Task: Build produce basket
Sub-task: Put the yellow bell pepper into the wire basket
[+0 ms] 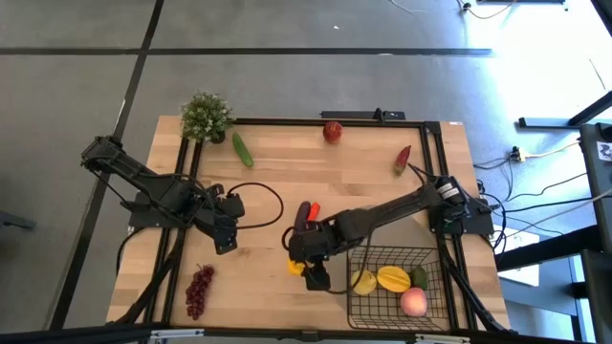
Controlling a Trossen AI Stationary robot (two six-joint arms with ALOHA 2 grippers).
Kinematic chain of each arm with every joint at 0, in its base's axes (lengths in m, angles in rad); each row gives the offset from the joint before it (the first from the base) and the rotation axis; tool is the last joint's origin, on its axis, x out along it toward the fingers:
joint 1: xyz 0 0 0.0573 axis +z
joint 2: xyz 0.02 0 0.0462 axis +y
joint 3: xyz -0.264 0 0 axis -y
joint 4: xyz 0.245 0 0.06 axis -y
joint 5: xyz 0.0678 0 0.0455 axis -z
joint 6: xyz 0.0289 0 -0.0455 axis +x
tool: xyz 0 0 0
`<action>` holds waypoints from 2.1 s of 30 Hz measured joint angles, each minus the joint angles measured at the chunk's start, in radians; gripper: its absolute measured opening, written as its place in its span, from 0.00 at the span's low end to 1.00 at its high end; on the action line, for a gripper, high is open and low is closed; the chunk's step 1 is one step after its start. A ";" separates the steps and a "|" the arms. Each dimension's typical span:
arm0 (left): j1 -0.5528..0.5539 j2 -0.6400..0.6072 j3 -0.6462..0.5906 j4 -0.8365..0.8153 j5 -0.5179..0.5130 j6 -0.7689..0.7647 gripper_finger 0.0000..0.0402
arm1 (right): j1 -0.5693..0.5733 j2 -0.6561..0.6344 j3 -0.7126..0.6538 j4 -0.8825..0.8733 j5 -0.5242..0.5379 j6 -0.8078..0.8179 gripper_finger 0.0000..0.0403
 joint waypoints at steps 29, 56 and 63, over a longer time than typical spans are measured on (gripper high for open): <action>0.000 0.000 0.000 0.016 -0.017 0.000 0.00 | 0.019 -0.024 0.509 -0.661 0.161 0.364 0.66; 0.005 -0.005 0.000 0.323 -0.132 0.257 0.00 | 0.458 -0.043 0.385 -0.741 0.357 1.561 0.66; 0.032 -0.005 0.000 0.346 -0.132 0.264 0.00 | 0.534 -0.043 0.221 -0.741 0.270 1.839 0.66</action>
